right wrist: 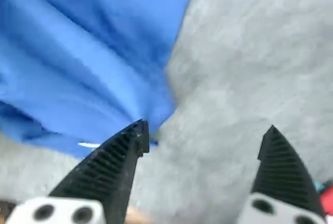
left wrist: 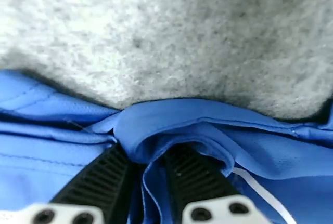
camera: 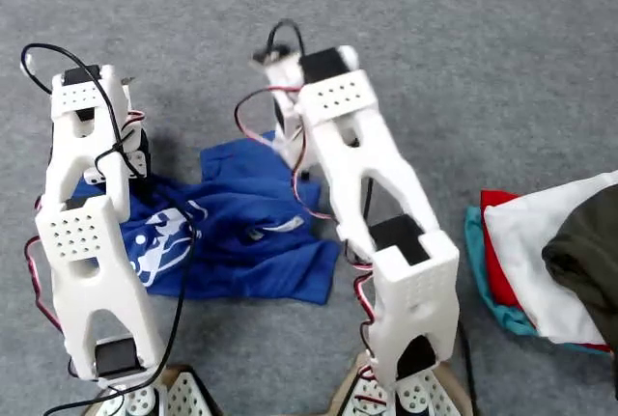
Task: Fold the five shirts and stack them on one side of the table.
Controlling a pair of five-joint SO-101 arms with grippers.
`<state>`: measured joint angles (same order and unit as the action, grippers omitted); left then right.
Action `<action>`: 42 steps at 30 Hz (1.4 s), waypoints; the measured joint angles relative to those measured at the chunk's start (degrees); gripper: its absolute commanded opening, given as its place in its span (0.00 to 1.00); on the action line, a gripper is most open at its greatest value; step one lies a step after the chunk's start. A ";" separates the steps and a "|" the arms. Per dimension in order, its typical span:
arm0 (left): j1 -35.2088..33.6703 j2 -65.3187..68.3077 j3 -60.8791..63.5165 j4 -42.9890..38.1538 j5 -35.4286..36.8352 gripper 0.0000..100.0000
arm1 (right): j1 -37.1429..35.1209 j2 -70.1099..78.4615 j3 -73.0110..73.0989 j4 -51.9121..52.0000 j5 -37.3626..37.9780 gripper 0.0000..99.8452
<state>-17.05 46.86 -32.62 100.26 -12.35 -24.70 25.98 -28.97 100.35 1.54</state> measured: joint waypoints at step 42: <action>0.00 0.00 0.00 0.00 0.00 0.02 | -2.81 49.93 -53.54 -1.93 -12.66 0.01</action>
<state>-17.05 46.86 -32.62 100.26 -12.35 -27.52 75.91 -82.51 98.42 -11.12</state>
